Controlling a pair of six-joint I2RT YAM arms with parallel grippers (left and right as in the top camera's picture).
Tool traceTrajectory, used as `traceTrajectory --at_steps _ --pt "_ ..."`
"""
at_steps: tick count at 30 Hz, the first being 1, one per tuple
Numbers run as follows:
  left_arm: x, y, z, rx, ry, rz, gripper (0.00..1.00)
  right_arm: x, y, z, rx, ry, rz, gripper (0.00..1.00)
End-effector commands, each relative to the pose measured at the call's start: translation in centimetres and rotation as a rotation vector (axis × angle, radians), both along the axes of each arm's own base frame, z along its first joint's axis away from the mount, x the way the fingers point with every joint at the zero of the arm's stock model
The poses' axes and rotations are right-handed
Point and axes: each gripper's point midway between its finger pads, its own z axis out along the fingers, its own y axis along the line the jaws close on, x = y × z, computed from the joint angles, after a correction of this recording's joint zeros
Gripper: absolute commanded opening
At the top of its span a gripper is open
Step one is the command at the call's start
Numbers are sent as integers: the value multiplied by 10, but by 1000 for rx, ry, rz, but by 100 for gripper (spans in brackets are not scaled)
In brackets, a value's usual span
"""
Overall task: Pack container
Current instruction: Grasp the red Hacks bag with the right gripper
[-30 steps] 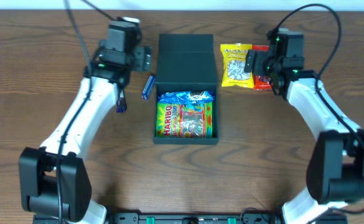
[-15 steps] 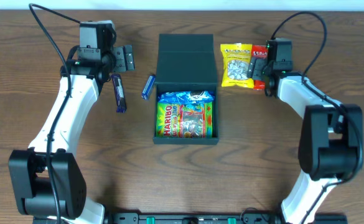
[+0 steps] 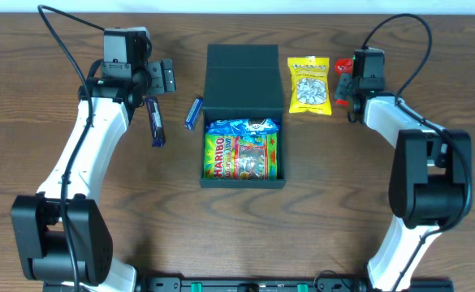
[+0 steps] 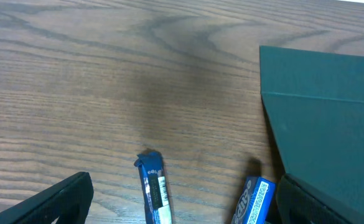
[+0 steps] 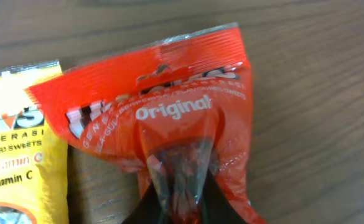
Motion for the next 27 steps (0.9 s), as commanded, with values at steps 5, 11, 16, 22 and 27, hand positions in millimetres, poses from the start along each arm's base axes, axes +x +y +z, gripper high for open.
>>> traceTrajectory --at_steps 5,11,16,22,27 --pt "8 3 17 -2 -52 20 95 -16 4 27 22 11 6 1" --pt "17 15 26 12 -102 54 95 -26 43 100 81 -88 145 1" --pt "22 33 31 12 -129 92 95 -50 84 151 99 -145 225 1" --pt "22 52 32 14 -136 131 95 -87 138 157 222 -84 232 1" --pt "23 59 33 15 -140 145 95 -119 181 141 300 19 228 2"
